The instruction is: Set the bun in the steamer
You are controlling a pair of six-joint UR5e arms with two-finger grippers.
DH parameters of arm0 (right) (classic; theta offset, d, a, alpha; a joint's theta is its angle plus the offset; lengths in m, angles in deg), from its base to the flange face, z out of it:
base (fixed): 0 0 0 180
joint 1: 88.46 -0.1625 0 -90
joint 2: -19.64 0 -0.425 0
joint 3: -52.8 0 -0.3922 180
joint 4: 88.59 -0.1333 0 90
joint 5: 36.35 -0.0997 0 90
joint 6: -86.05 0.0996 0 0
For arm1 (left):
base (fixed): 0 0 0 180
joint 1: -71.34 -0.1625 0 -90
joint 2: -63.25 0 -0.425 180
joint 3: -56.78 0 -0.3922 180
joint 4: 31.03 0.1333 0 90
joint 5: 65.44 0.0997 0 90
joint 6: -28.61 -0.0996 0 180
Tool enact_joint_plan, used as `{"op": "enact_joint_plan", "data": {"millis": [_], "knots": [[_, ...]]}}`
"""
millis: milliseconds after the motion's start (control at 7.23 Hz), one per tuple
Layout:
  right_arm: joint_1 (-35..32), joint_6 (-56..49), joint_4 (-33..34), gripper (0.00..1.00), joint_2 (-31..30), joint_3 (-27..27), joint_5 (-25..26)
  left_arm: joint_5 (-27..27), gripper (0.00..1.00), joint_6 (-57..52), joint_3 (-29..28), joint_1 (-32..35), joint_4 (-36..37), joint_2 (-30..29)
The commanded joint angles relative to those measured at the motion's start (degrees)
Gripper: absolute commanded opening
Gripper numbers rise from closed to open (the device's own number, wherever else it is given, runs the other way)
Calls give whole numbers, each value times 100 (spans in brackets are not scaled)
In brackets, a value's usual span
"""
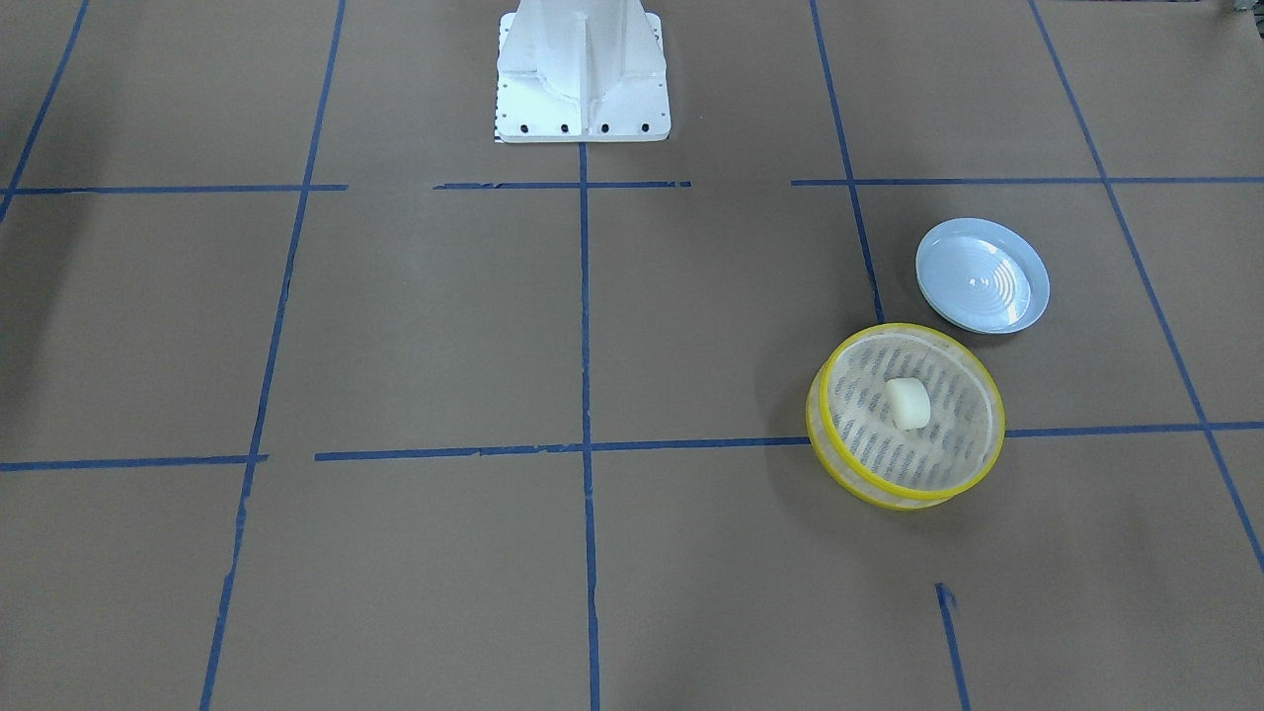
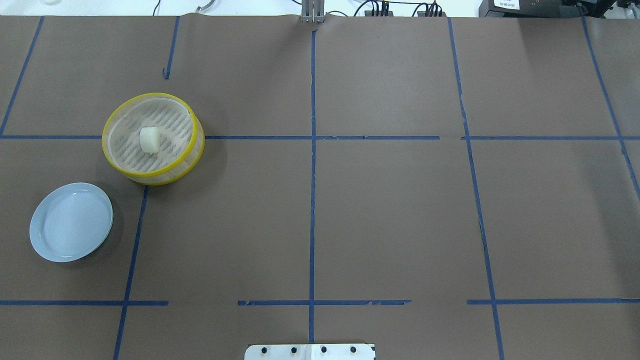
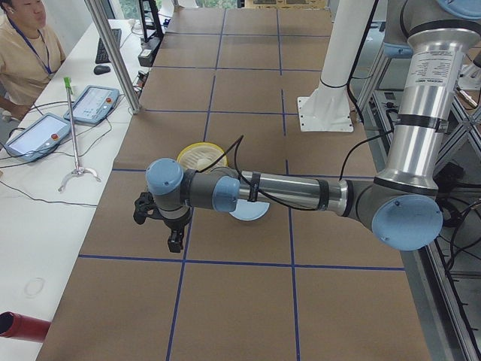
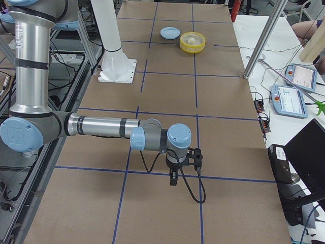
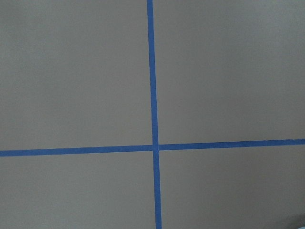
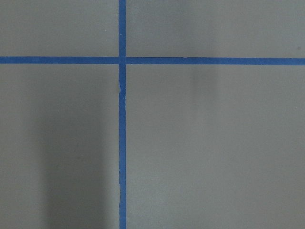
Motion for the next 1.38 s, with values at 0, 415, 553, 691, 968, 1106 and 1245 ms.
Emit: {"op": "enact_joint_plan", "data": {"millis": [0,415,553,691,968,1106,1245], "knots": [[0,0,0,100,2,0,0,-8,100,0,96,-11,136,-13],[0,0,0,100,2,0,0,-228,100,-9,166,33,434,-4],[0,0,0,100,2,0,0,-228,100,-18,131,33,444,-13],[0,0,0,100,2,0,0,-211,100,-35,122,33,444,-48],[0,0,0,100,-7,0,0,-219,100,-44,131,59,444,-75],[0,0,0,100,2,0,0,-237,100,-44,113,77,426,-84],[0,0,0,100,2,0,0,-237,100,-44,122,94,435,-127]]}}
